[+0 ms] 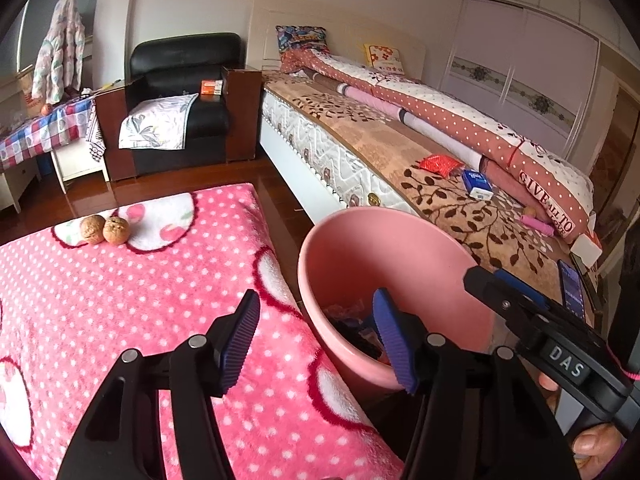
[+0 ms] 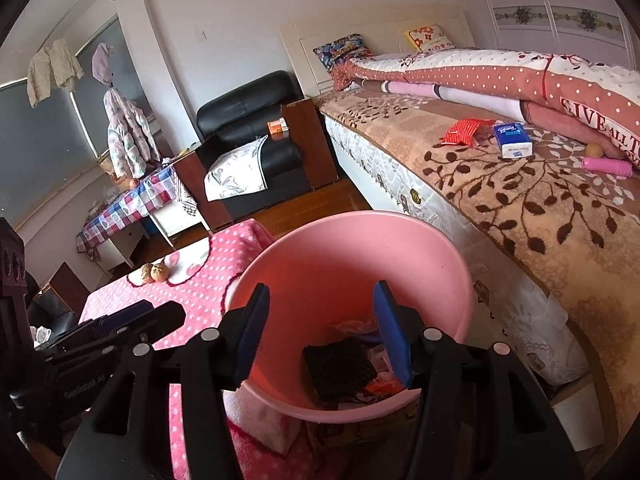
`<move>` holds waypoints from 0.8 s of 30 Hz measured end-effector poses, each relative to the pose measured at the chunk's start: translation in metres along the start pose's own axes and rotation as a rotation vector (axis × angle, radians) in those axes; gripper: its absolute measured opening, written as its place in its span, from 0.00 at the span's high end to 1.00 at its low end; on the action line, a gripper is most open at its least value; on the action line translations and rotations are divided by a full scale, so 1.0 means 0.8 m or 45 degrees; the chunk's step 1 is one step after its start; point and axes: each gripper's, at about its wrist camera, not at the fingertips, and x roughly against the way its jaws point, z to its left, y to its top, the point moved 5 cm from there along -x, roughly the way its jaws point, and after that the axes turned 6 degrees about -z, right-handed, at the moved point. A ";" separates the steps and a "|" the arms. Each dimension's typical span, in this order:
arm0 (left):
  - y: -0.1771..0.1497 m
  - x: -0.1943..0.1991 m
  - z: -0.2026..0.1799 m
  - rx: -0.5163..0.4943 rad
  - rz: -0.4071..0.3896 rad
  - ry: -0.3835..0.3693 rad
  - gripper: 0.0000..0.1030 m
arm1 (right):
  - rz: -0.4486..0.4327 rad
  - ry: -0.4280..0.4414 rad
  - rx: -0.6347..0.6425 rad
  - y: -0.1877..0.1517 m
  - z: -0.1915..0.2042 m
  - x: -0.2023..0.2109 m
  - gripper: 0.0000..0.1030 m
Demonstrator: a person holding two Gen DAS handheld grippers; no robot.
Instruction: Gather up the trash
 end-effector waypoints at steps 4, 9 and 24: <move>0.002 0.013 -0.004 -0.014 -0.027 0.005 0.47 | -0.006 0.014 0.008 -0.005 0.007 0.010 0.47; 0.002 0.029 -0.010 -0.052 -0.069 0.022 0.47 | -0.003 0.023 0.026 -0.013 0.015 0.018 0.47; -0.002 0.061 -0.020 -0.098 -0.127 0.059 0.48 | 0.009 0.011 0.065 -0.031 0.034 0.033 0.47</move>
